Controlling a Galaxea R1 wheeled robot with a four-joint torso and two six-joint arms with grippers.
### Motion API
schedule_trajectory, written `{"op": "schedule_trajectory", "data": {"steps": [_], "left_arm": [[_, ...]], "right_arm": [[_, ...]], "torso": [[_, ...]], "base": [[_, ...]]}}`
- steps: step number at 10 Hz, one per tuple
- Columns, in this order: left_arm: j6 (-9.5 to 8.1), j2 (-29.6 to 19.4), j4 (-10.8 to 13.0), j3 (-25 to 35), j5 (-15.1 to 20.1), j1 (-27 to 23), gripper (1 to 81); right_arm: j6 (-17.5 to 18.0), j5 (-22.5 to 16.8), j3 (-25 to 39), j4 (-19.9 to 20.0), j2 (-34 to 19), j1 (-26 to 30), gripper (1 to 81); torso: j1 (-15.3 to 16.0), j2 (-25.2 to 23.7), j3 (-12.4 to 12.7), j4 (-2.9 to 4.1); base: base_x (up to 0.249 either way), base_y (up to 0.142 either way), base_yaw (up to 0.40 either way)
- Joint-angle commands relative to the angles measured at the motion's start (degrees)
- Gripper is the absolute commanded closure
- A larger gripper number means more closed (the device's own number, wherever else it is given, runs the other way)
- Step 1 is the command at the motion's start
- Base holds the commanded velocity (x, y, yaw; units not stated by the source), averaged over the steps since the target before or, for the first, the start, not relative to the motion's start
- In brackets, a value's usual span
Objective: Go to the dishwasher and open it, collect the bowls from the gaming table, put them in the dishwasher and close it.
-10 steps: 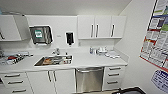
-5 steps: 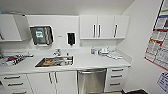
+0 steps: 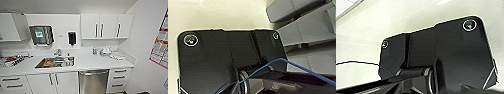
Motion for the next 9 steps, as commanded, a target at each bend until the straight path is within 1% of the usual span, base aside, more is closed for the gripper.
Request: {"op": "schedule_trajectory", "data": {"steps": [1, 9], "left_arm": [[-0.06, -0.6, 0.1, 1.2, 3.1, -2.7, 1.0], [-0.06, -0.5, 0.1, 1.2, 3.1, -2.8, 1.0]], "right_arm": [[-0.3, -2.5, 0.3, -0.7, -0.9, 2.6, 1.0], [-0.3, -2.4, -0.1, -0.7, -0.9, 2.5, 1.0]], "torso": [[0.0, 0.0, 0.0, 0.00], [-0.1, 0.0, 0.0, 0.00]], "base": [[0.084, 0.000, 0.000], [0.090, 0.000, 0.000]]}}
